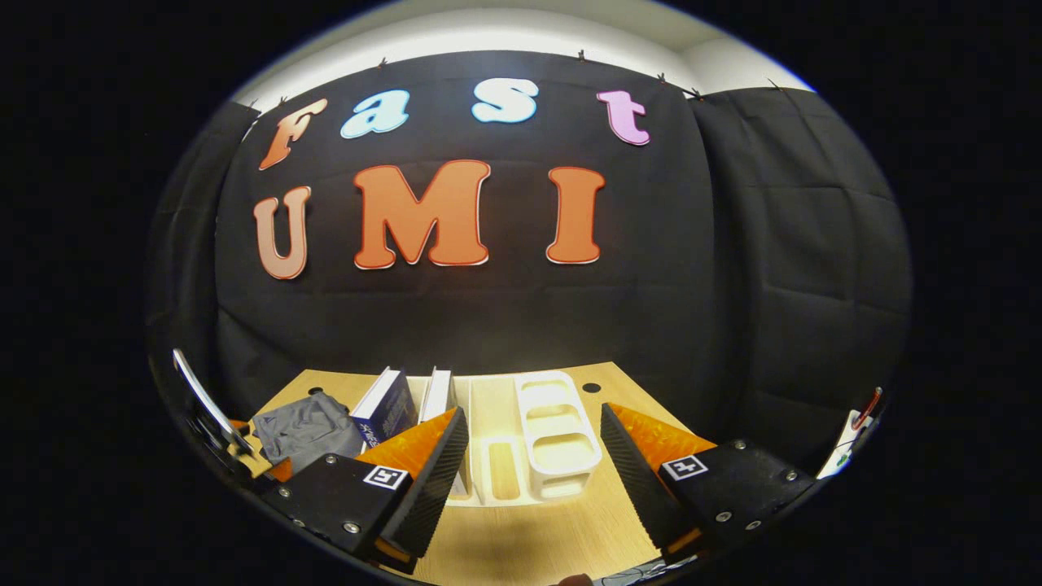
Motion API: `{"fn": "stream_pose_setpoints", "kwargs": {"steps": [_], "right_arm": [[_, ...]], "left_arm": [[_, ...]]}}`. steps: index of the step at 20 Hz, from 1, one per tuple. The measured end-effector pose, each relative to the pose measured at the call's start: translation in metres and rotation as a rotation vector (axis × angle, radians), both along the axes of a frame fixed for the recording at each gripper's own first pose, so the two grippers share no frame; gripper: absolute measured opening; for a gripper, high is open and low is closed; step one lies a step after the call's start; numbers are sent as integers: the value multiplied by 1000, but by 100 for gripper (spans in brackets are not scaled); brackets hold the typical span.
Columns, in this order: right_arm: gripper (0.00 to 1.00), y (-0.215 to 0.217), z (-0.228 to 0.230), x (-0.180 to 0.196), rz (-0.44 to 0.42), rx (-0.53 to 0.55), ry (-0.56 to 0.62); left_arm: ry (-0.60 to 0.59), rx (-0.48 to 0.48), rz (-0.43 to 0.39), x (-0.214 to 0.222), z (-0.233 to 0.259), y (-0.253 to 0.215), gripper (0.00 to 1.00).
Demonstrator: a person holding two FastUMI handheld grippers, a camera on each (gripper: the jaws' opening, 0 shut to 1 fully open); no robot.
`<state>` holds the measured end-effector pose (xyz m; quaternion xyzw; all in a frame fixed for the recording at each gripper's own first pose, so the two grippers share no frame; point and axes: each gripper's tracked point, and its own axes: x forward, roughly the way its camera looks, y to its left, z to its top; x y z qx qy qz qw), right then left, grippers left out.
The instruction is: Open the schoolbag, grab two books from the bookshelf and put them into the schoolbag.
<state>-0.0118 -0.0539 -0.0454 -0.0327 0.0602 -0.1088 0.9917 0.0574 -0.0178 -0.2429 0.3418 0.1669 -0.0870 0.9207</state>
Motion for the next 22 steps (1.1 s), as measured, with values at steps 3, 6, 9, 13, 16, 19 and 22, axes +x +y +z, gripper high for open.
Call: {"fn": "stream_pose_setpoints", "kwargs": {"steps": [3,6,9,13,16,19,22], "right_arm": [[97,-15,-4,-9,-40,15,8],[97,-24,-8,-16,-71,16,19],[97,-28,-12,-19,-90,16,33],[97,-28,-15,-19,-98,31,41],[97,-28,-16,-17,-98,32,47],[97,-26,-19,-14,-93,57,49],[97,-22,-19,-10,-85,75,49]], "left_arm": [[162,43,-27,5,-70,-7,94],[172,89,-10,19,-86,-1,95],[161,121,-4,29,-92,-2,96],[174,146,7,38,-99,0,95],[156,162,3,39,-94,1,76],[167,177,-11,37,-93,-2,52],[202,181,-10,36,-88,-5,34]]}}
